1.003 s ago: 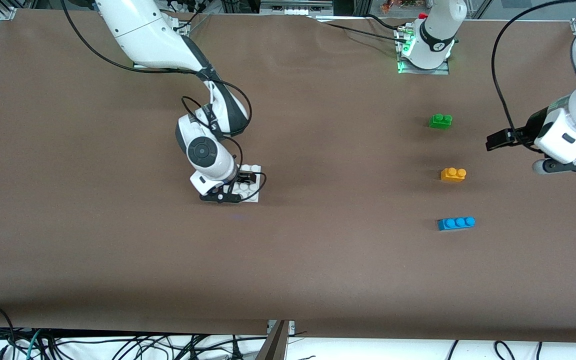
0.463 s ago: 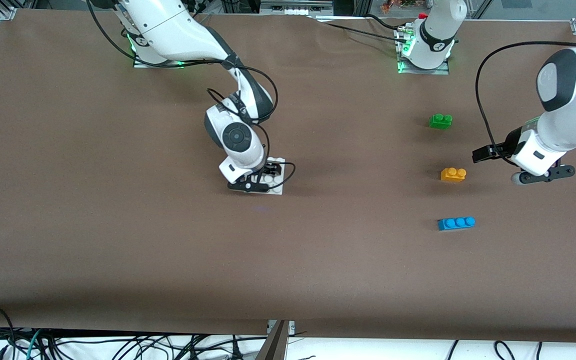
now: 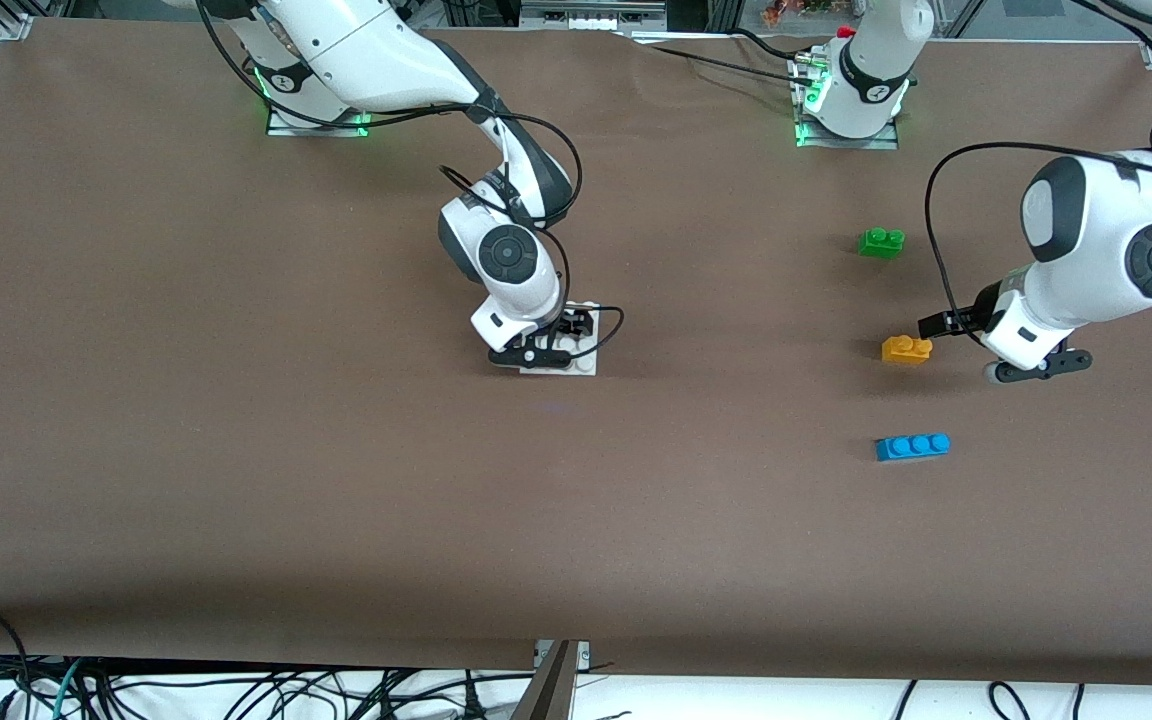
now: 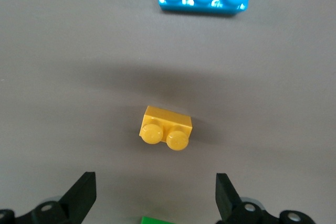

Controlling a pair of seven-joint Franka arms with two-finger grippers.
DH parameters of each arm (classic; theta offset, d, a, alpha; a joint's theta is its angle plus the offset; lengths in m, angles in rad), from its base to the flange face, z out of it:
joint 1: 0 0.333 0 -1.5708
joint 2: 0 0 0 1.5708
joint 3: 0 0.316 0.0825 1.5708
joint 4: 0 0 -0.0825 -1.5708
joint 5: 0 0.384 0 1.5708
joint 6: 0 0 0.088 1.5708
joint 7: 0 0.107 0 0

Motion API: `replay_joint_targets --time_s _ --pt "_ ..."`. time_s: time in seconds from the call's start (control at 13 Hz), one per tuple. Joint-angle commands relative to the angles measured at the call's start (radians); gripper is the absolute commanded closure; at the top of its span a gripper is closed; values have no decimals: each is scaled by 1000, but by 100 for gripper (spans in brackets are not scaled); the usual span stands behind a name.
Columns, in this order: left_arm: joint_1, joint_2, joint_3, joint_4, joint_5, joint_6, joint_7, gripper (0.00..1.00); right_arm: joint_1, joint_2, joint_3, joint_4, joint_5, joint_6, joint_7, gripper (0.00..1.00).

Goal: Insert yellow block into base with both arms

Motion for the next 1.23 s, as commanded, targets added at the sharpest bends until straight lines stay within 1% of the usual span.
replay_joint_targets --time_s 0.0,0.23,0.46,0.93,1.0,1.16 --pt "4 34 1 -29 17 79 60 0 11 35 3 51 17 0 4 0" --pt "6 61 1 -99 12 200 124 0 14 52 3 79 19 -2 5 0" --pt "6 96 1 -101 6 217 131 0 14 46 3 93 19 -12 4 0" --pt "4 148 1 -103 3 303 129 0 5 23 -4 117 14 -75 -4 0" --pt "4 156 1 -103 1 305 129 0 -3 -3 -11 117 8 -89 -21 0" --pt "4 159 1 -103 1 305 128 0 -65 -39 -12 117 6 -123 -137 0"
